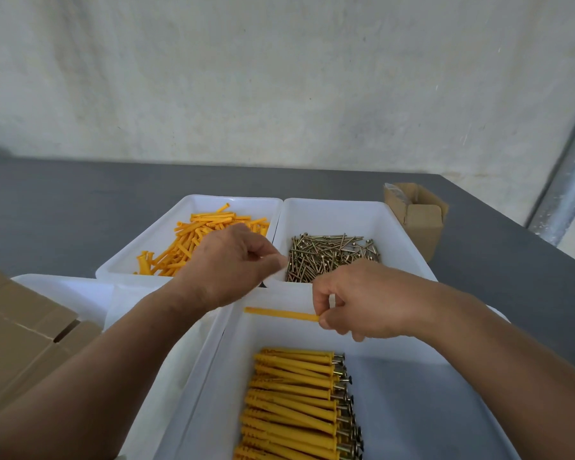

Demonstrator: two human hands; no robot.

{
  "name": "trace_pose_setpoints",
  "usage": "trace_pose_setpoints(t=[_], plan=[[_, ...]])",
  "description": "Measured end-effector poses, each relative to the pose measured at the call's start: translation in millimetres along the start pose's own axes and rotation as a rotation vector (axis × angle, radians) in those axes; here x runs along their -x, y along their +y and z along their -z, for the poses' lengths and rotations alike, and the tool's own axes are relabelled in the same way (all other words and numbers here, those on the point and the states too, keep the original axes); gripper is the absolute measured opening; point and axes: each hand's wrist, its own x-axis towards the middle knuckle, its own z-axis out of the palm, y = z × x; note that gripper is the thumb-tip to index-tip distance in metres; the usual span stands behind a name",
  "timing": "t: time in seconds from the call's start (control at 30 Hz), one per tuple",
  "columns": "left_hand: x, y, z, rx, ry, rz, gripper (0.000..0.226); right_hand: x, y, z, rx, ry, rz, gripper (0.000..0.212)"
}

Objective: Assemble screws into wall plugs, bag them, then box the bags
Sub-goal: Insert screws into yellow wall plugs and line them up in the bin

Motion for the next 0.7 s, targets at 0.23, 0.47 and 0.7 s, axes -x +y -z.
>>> trace_pose_setpoints(t=[0.23, 0.47, 0.7], plan=[[-5.7, -45.4, 2.8, -0.363, 0.132, 0.271, 0.045, 2.9, -6.4, -9.0, 0.267, -0.180, -0.038, 0.019], [-8.0, -63.5, -0.5, -0.609, -0.161, 0.506, 0.067, -5.2, -11.8, -33.6, 0.489, -0.064, 0.032, 0.022], [-13.9, -68.0, 0.1, -0.663, -0.318, 0.570, 0.090, -5.9, -11.3, -32.0, 0.467, -0.029, 0.046, 0.019]])
